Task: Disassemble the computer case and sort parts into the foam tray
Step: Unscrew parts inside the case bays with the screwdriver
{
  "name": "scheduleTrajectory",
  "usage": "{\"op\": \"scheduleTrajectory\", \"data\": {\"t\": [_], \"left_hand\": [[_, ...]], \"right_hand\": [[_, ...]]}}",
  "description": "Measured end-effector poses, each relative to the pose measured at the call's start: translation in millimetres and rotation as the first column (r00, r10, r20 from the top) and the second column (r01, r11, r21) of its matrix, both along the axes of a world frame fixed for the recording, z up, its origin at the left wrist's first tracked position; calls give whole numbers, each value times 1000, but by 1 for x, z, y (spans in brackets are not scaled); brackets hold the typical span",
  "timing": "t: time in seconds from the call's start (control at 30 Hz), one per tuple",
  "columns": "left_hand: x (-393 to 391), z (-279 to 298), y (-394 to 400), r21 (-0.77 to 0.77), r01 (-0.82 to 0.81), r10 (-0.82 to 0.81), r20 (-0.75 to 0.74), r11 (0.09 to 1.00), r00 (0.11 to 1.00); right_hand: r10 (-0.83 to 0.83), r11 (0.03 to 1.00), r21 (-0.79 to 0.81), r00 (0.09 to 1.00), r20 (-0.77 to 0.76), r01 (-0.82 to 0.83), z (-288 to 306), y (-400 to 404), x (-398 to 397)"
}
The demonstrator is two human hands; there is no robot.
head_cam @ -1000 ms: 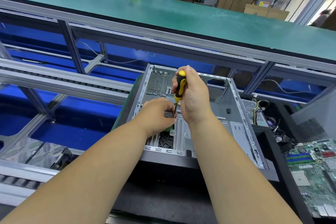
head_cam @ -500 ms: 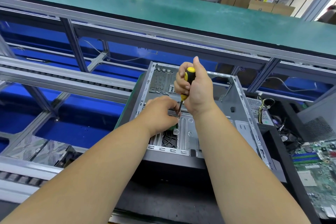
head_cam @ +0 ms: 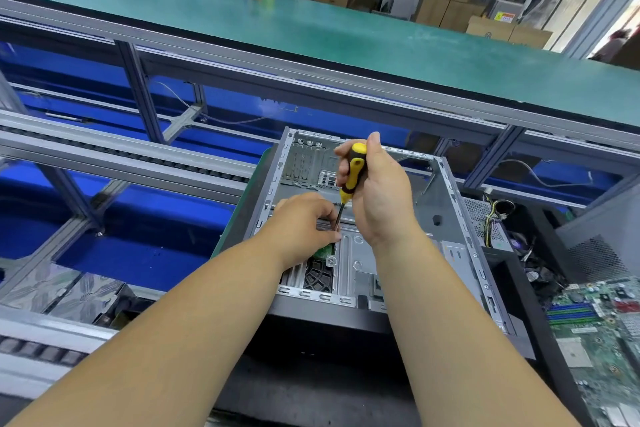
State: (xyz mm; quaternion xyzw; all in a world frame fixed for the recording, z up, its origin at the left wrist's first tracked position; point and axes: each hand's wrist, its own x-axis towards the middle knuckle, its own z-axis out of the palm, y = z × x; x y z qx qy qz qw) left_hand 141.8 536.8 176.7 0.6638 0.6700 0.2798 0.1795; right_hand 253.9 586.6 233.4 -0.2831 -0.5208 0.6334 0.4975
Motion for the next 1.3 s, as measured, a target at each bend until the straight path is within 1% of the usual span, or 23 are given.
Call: {"op": "scheduleTrajectory", "data": {"t": [0.1, 0.2, 0.33, 0.47, 0.6, 0.67, 0.83, 0.97, 1.07, 1.2, 1.3], "left_hand": [[0, 1, 0, 5, 0, 0, 9, 1000, 1000], [0, 0, 0, 9, 2, -2, 18, 1000, 1000], [0, -1, 0, 11, 4, -4, 14, 1000, 1000], [0, -1, 0, 19, 7, -7, 11, 1000, 1000], [0, -1, 1, 17, 4, -4, -1, 1000, 1000], [0, -1, 1, 12, 3, -3, -2, 1000, 1000], [0, 0, 0, 2, 5, -5, -6, 1000, 1000], [0, 1, -1, -5, 5, -5, -10, 1000, 1000], [0, 2, -1, -3, 2, -2, 11, 1000, 1000], [1, 2, -1, 3, 9, -9, 0, 1000, 1000], [0, 1, -1, 4, 13, -13, -13, 1000, 1000]], "right_hand": [[-45, 999, 0, 998, -33, 45, -3, -2, -7], [-32, 999, -15, 997, -72, 32, -4, -2, -9], [-49, 998, 39, 999, -21, 50, -5, -1, -8], [0, 1000, 27, 999, -39, 1, -7, -1, -2], [10, 999, 52, 1000, 24, -12, -5, -1, 0], [14, 998, 54, 999, 28, -16, -3, -1, 0], [4, 1000, 14, 1000, 5, -4, -2, 1, -1], [51, 999, -11, 998, -44, -51, -1, 3, -3], [73, 997, -21, 996, -45, -74, -1, 1, -8], [17, 1000, -13, 1000, -15, -17, -4, -3, -18], [-14, 999, -52, 998, -63, 11, -4, -3, -20]]}}
